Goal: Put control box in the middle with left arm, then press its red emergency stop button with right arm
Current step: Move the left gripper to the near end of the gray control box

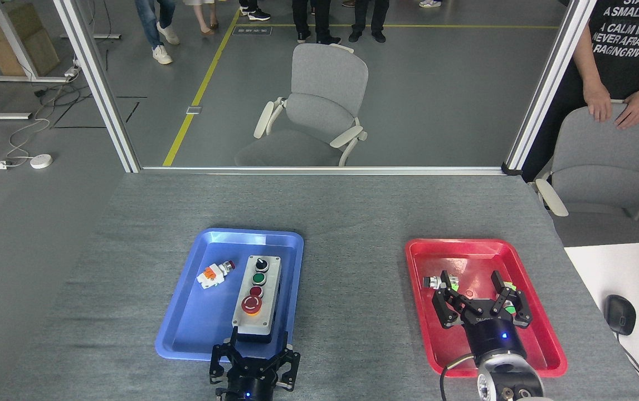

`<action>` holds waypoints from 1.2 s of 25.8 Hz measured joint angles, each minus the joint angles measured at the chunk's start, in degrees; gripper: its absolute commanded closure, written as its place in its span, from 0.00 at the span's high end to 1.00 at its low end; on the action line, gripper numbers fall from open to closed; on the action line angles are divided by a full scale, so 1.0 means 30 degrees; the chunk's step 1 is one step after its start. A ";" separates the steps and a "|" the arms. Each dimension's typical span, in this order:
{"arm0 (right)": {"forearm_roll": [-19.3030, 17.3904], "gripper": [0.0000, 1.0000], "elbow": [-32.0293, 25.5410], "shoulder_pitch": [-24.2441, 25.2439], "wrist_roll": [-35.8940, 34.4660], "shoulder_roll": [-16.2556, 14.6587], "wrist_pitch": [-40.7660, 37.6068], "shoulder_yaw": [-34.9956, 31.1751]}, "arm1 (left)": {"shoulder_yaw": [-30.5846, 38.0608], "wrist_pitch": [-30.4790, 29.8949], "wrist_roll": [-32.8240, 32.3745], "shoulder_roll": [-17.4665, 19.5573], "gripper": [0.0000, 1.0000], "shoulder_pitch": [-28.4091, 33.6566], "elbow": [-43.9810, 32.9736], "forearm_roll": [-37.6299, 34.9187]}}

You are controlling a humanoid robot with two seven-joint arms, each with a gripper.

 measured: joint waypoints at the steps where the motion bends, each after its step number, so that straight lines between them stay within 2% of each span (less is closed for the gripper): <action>1: 0.0000 0.99 0.0000 0.0002 -0.0143 0.0004 0.0008 0.0000 | 0.0017 0.0053 -0.0003 -0.0005 0.99 -0.0127 0.0195 0.0020; 17: 0.0000 0.99 0.0008 0.0004 -0.0457 0.0057 0.0027 0.0025 | 0.0553 0.0113 -0.0075 -0.0291 0.99 -0.1477 0.2244 0.0203; 31: 0.0000 0.99 0.0060 -0.0031 -0.0454 0.0185 0.0086 -0.0011 | 0.0991 0.0113 -0.0055 -0.0237 0.99 -0.2038 0.2962 0.0126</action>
